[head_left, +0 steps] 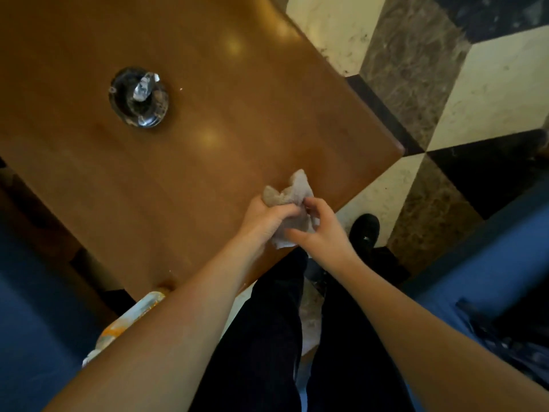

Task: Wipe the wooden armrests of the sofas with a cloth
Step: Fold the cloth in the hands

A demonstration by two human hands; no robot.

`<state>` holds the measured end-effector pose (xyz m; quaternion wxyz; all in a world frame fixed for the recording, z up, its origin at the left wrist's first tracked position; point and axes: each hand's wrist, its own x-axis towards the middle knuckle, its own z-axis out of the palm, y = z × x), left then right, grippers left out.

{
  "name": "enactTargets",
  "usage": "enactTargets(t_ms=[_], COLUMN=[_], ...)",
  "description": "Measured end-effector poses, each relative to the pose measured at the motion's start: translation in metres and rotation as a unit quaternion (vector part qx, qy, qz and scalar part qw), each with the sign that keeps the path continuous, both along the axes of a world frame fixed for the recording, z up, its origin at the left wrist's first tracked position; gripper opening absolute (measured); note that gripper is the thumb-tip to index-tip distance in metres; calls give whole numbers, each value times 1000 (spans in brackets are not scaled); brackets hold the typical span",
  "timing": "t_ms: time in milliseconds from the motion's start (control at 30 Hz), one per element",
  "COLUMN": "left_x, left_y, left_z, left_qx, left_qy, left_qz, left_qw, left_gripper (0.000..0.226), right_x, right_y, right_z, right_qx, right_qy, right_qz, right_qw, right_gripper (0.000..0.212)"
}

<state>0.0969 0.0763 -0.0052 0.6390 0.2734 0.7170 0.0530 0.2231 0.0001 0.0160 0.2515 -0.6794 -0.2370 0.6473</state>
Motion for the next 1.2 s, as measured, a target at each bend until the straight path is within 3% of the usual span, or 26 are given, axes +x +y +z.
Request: enactTargets(t_ms=[100, 167, 400, 500, 567, 633, 733, 800, 833, 900, 967, 1067, 1200], left_x=[34, 65, 158, 198, 228, 252, 286, 310, 319, 340, 361, 404, 451], left_y=[3, 0, -11, -18, -25, -31, -39, -46, -48, -49, -50, -48, -36], left_z=[45, 85, 212, 256, 286, 305, 317, 324, 323, 323, 330, 358, 372], left_qx=[28, 36, 26, 54, 70, 84, 109, 56, 3, -86, -79, 6, -12], left_qy=[-27, -64, -186, -199, -208, -208, -166, -168, -211, -346, -410, -362, -302], left_qz=[-48, -104, -265, -303, -333, -335, -277, -259, -257, -276, -300, -395, -462], left_qw=[998, 992, 946, 930, 917, 915, 940, 949, 943, 892, 858, 845, 834], left_gripper=[38, 48, 37, 13, 23, 43, 53, 58, 63, 68, 62, 56, 37], right_x=[19, 45, 153, 200, 232, 255, 287, 309, 317, 333, 350, 377, 409], right_y=[-5, -12, -38, -64, -83, -95, -113, -128, -134, -145, -155, -166, -175], right_z=[42, 75, 177, 216, 240, 254, 271, 283, 288, 297, 305, 312, 310], right_qx=[21, 39, 18, 29, 46, 53, 73, 123, 154, 213, 260, 294, 312], right_qy=[49, 44, 57, 91, 115, 154, 242, 306, 338, 387, 410, 427, 396], right_qz=[-82, -112, -255, -307, -341, -392, -492, -536, -545, -548, -541, -522, -519], right_qw=[995, 992, 965, 947, 932, 905, 833, 777, 751, 711, 687, 677, 691], right_gripper=[80, 81, 45, 40, 37, 41, 42, 48, 52, 56, 53, 59, 93])
